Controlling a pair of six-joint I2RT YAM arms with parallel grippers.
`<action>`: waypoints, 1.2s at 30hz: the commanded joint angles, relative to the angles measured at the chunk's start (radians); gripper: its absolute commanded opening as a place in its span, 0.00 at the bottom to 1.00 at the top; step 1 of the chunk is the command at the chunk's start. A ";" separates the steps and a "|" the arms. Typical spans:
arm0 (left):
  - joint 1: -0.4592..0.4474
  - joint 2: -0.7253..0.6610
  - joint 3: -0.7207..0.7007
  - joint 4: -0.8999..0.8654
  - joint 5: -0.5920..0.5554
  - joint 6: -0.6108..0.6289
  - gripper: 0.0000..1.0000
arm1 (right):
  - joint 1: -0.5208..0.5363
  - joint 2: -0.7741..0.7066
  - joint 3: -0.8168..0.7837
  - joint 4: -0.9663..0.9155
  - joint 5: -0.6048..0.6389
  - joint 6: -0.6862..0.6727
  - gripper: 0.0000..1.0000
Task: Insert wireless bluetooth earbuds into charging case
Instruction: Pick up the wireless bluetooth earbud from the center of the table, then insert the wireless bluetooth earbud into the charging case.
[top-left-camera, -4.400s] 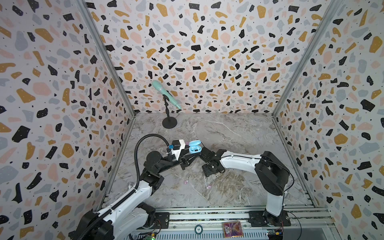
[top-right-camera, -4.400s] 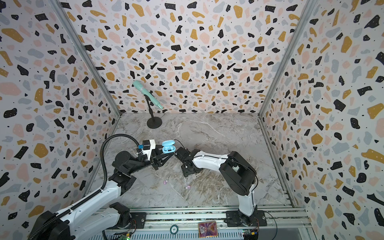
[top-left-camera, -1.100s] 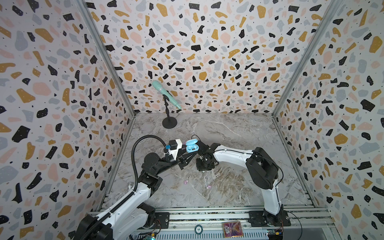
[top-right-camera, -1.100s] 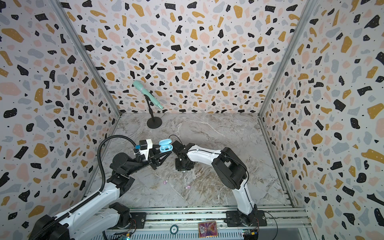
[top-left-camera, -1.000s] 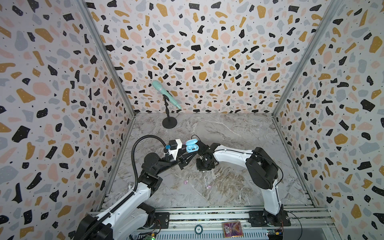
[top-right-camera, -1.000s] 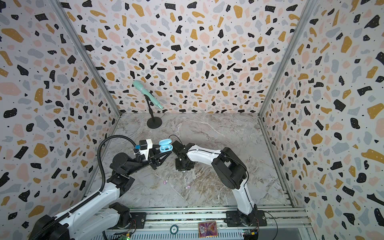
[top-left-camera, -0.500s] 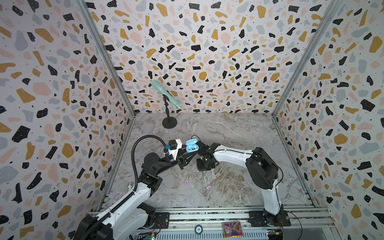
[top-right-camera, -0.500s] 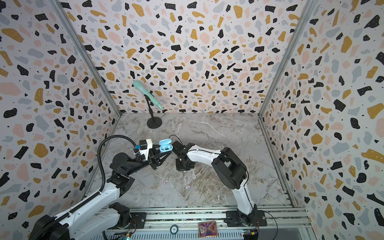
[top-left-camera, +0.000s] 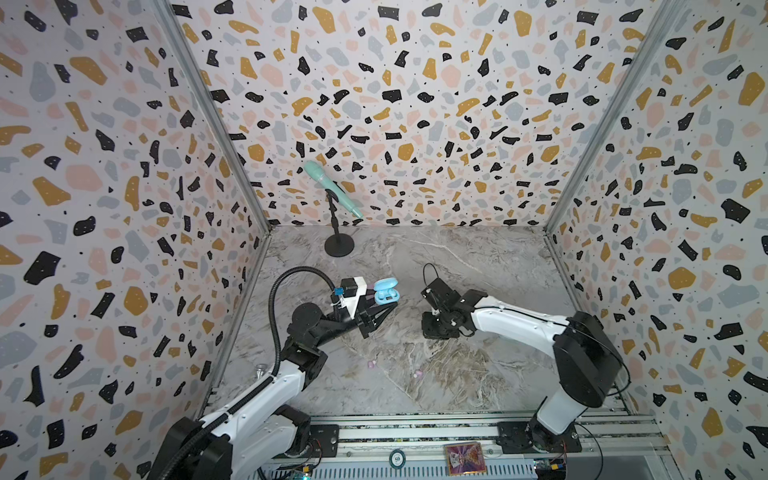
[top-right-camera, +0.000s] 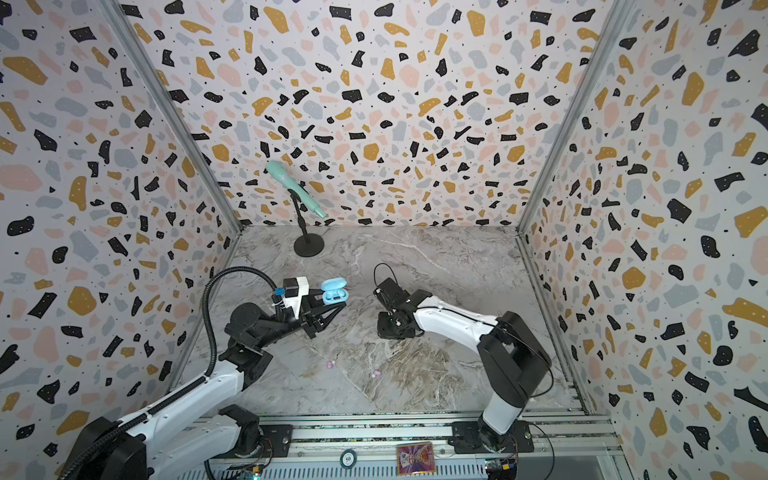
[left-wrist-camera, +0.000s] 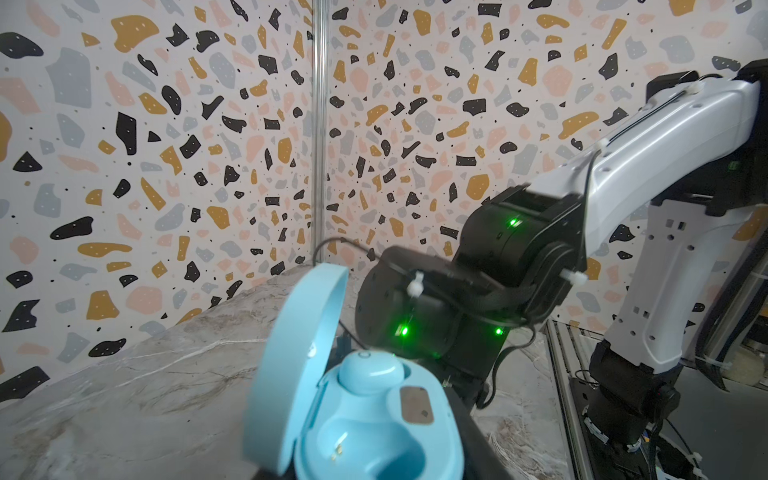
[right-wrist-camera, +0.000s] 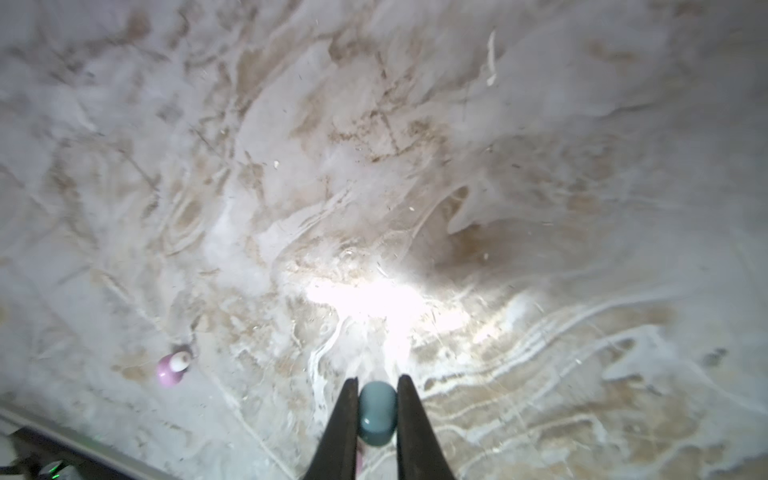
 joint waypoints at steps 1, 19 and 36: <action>-0.010 0.012 0.035 0.081 0.021 -0.005 0.13 | -0.009 -0.141 -0.010 0.045 -0.016 0.030 0.10; -0.067 0.103 0.074 0.116 0.030 0.028 0.13 | -0.005 -0.368 0.238 0.126 -0.134 0.056 0.09; -0.067 0.091 0.065 0.141 0.027 0.019 0.12 | 0.123 -0.302 0.312 0.231 -0.184 0.101 0.09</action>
